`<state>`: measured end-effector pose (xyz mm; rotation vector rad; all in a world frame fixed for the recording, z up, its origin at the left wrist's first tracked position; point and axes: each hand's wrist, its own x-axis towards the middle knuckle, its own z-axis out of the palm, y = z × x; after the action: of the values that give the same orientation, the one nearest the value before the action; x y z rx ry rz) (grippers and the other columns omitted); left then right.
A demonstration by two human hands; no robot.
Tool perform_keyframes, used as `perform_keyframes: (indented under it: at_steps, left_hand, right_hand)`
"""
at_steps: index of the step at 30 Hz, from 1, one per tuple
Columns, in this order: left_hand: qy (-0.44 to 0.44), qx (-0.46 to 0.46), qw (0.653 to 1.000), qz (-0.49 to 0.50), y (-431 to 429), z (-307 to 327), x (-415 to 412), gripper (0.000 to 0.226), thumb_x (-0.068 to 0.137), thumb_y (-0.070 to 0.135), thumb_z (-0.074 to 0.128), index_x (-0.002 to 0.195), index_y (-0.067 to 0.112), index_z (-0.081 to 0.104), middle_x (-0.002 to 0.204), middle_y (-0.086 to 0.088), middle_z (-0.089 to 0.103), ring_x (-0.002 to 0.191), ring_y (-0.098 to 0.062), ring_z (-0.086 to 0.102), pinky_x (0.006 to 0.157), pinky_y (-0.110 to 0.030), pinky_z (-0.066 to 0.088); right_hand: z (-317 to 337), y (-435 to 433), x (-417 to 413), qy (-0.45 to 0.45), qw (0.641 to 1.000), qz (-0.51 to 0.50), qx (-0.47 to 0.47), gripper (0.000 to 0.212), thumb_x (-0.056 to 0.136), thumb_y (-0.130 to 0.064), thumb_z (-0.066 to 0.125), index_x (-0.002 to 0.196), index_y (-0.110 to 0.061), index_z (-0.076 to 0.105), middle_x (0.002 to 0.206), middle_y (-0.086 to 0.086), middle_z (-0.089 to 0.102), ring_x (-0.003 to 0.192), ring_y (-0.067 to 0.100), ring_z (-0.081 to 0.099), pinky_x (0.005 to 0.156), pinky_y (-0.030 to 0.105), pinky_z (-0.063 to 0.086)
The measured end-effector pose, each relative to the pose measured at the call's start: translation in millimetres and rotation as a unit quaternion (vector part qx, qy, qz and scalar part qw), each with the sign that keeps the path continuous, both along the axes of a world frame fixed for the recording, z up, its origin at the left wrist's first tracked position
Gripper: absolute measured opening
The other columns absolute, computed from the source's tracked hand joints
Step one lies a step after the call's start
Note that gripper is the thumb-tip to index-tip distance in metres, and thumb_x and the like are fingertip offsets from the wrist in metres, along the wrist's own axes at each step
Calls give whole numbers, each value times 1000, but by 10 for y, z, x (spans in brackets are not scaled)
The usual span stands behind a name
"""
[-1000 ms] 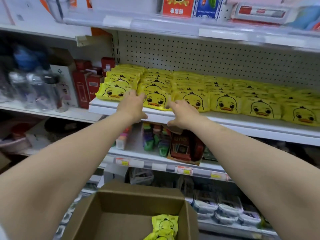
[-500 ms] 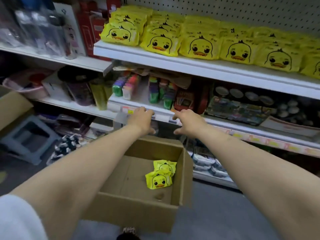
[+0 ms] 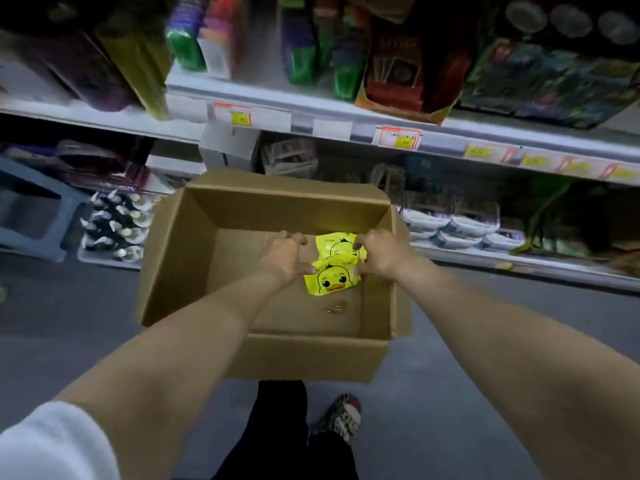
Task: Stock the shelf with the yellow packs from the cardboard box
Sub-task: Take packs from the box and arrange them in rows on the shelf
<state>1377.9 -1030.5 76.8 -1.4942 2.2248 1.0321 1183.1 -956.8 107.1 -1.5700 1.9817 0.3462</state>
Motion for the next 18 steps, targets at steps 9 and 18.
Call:
perform_keyframes:
  at_steps: [9,18]
  left_hand:
    - [32,108,993,39,-179,-1193,-146,68,79,27,79,137,16,46,146,-12,35,139,-25,27,104,-33,33]
    - [63,151,985,62,-184,-1920,-368,72,72,25,84,134,16,47,130,-9,53,123,-28,49,97,-36,43]
  right_hand:
    - [-1012,-384,-59,-15,994,-91,51,59,83,-35,75,134,-17,53,133,10,57,123,30,53,96,36,46]
    - [-1737,-638,-143,-12,987,-136,79,67,85,-37,73,142,-18,43,142,12,48,133,32,42,106,37,41]
